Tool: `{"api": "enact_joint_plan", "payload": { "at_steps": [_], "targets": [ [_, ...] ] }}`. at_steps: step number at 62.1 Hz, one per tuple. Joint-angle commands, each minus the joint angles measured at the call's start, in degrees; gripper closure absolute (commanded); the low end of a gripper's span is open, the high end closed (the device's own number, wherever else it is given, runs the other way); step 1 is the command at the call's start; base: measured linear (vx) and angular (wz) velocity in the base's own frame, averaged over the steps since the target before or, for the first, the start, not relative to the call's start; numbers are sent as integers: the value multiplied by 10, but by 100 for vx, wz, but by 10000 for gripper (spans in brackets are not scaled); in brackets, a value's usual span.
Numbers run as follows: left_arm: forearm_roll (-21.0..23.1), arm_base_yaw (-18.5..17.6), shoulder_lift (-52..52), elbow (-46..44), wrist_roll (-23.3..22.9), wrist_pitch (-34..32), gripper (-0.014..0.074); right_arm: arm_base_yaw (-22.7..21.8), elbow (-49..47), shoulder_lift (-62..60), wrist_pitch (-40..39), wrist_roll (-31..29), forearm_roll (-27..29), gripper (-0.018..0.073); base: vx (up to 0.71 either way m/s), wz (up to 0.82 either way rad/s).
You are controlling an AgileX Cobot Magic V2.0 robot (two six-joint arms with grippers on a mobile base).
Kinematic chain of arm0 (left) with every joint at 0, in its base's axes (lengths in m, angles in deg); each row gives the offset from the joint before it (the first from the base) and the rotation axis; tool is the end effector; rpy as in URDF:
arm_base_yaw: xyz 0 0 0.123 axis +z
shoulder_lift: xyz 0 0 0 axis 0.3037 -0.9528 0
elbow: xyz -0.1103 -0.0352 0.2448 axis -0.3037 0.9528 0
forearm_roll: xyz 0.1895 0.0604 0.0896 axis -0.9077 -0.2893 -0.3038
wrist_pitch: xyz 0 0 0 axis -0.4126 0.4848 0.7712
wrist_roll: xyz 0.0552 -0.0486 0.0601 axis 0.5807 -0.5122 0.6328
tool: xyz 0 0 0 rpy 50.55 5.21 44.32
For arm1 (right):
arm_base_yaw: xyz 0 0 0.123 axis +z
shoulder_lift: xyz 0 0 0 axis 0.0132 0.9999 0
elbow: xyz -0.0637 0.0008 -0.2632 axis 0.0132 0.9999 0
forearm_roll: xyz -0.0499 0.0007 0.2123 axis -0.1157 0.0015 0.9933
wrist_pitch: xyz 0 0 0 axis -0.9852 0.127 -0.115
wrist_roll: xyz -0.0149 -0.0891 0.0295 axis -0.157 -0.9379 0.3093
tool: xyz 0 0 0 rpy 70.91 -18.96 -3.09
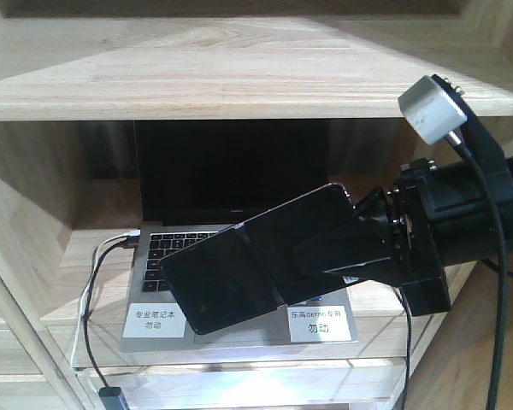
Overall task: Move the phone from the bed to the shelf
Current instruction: 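Hold the phone in the right gripper in front of the laptop shelf, then raise the right gripper with the phone above the upper shelf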
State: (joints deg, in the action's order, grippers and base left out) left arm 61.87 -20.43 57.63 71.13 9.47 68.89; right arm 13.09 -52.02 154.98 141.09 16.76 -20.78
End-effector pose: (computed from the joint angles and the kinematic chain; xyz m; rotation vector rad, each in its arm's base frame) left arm 0.0390 -0.0050 0.1814 0.0704 1.7340 -0.0590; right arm 0.1708 0.1186 0.3451 -1.0791 2.0022 1.1198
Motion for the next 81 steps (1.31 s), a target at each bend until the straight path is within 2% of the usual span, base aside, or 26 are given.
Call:
{"api": "enact_joint_plan", "payload": {
  "at_steps": [1,38,48,60,74,81],
  "targets": [
    [5,-2,3,2,-2,-42,596,-1,-15,-15,33,-4,54,561,0,0],
    [5,-2,3,2,-2,-42,596,-1,-17,-18,39,-4,54,561,0,0],
    [5,-2,3,2,-2,-42,596,-1,-17,-36,34,-11,78,561,0,0],
    [5,-2,3,2,-2,-42,596,-1,-19,-71,-19,-19,132,561,0,0],
    [5,-2,3,2,-2,-42,596,-1,-92,-81,-66,-15,129,561,0,0],
    [5,-2,3,2,-2,-42,596,-1,-141,-80,-126,-10,125,561,0,0]
  ]
}}
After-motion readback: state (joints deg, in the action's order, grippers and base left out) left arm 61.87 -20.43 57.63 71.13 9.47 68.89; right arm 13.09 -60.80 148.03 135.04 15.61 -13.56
